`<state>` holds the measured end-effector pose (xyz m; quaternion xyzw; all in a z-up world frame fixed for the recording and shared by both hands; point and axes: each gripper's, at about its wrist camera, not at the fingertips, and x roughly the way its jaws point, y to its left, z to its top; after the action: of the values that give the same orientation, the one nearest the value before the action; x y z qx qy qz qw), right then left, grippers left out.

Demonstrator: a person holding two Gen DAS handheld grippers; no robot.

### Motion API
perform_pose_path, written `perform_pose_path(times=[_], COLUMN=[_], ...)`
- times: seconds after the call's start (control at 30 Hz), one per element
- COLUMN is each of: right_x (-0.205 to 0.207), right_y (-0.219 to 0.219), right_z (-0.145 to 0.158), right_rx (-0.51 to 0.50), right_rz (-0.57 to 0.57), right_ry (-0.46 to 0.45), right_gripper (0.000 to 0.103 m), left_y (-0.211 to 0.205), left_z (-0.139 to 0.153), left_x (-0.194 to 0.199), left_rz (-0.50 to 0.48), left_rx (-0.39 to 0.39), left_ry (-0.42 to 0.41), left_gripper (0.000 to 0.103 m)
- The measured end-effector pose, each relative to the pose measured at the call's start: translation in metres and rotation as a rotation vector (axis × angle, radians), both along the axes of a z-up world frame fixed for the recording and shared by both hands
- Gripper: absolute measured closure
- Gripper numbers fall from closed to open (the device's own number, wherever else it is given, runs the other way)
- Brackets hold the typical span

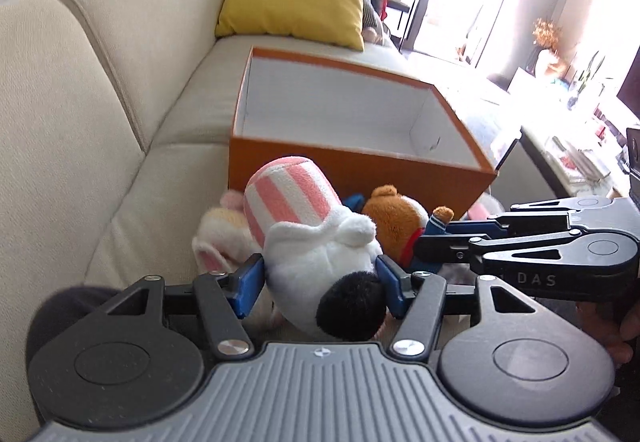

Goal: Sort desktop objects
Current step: 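Carry the striped plush and sailor bear into the orange box with both grippers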

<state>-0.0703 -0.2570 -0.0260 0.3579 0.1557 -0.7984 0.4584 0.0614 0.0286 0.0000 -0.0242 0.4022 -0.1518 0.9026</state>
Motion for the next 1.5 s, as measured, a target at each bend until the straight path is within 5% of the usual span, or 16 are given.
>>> perform_pose_path(times=[0.17, 1.03, 1.2, 1.5], right_x=[-0.009, -0.071, -0.094, -0.133], right_y=[-0.007, -0.049, -0.058, -0.066], right_z=[0.026, 0.123, 0.125, 0.078], right_rx=[-0.06, -0.22, -0.225, -0.135], right_rz=[0.0, -0.076, -0.13, -0.238], right_ry=[-0.017, 0.154, 0.186, 0.137], right_gripper=[0.087, 0.089, 0.089, 0.089], left_y=[0.004, 0.013, 0.001, -0.039], left_z=[0.022, 0.08, 0.087, 0.032], left_x=[0.018, 0.11, 0.14, 0.202], left_rz=[-0.006, -0.019, -0.049, -0.184], left_rx=[-0.029, -0.014, -0.005, 0.087], left_ry=[-0.036, -0.144, -0.151, 0.042], left_gripper=[0.034, 0.034, 0.034, 0.034])
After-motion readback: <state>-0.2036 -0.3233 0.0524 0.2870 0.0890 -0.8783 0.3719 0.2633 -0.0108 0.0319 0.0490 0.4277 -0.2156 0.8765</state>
